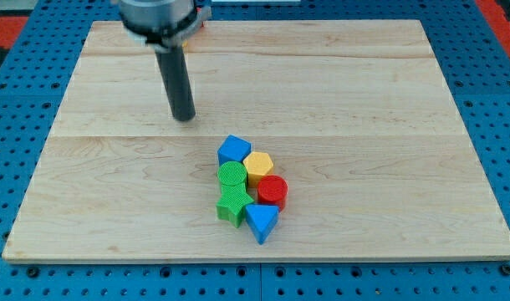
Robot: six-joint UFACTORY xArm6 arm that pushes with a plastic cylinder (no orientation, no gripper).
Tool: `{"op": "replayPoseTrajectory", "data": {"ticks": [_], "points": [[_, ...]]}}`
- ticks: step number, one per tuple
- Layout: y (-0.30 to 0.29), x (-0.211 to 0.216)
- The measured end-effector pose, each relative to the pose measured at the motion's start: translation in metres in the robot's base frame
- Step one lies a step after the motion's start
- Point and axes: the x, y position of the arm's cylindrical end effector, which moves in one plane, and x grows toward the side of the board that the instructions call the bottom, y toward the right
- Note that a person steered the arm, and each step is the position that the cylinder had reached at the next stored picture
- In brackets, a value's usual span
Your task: Drag the yellow heart into the group of blocks
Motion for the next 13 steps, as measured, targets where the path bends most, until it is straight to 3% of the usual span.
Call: {"op": "replayPoseTrajectory", "data": {"ticks": [2, 3, 4, 6, 8, 9, 11, 12, 13], "points": [[0.019, -0.169], [0.025, -0.181], [0.02, -0.183], [-0.056, -0.159], [0.013, -0.117], [0.023, -0.131], [0.1, -0.114], [0.126, -0.097], [0.125, -0.053]]}}
